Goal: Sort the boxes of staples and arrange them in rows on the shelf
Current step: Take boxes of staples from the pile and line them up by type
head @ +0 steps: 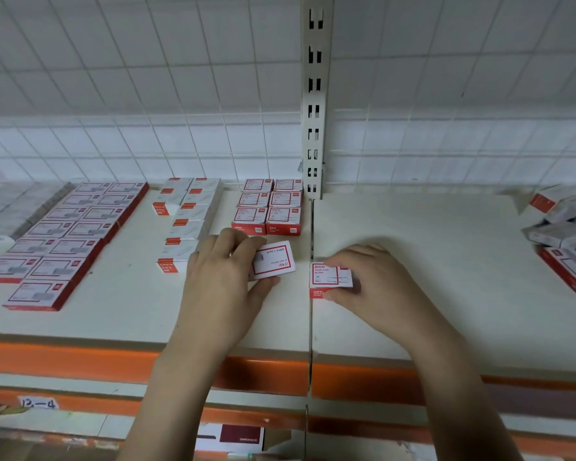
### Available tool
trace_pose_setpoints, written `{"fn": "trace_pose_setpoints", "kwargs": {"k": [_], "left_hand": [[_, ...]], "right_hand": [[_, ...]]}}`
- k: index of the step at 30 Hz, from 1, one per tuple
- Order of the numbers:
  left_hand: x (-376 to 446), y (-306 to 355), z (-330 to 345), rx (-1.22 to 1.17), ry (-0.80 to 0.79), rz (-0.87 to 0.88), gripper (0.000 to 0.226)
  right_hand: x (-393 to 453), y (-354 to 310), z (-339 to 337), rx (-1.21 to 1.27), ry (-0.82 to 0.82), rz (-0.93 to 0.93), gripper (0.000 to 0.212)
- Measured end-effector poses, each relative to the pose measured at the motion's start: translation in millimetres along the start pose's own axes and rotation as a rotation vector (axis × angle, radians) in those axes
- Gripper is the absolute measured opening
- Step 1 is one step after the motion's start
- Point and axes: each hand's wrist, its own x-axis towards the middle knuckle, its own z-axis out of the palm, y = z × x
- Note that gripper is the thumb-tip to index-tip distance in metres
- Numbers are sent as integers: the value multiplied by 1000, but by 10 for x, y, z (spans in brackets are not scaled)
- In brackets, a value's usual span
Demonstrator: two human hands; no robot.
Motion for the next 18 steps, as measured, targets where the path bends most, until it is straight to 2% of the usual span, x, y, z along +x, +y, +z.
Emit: {"fn": "trace_pose_setpoints", "kwargs": {"k": [4,9,18], "left_hand": [[79,-177,-22,-16,28,25,42],[195,-459,-76,-23,32,65,41],[288,-963,-186,-79,34,108,41]], "right_hand": [[94,-39,8,-24,33,14,36],[205,-169,43,-36,152,59,36],[490,-508,402,-8,118,123,35]]}}
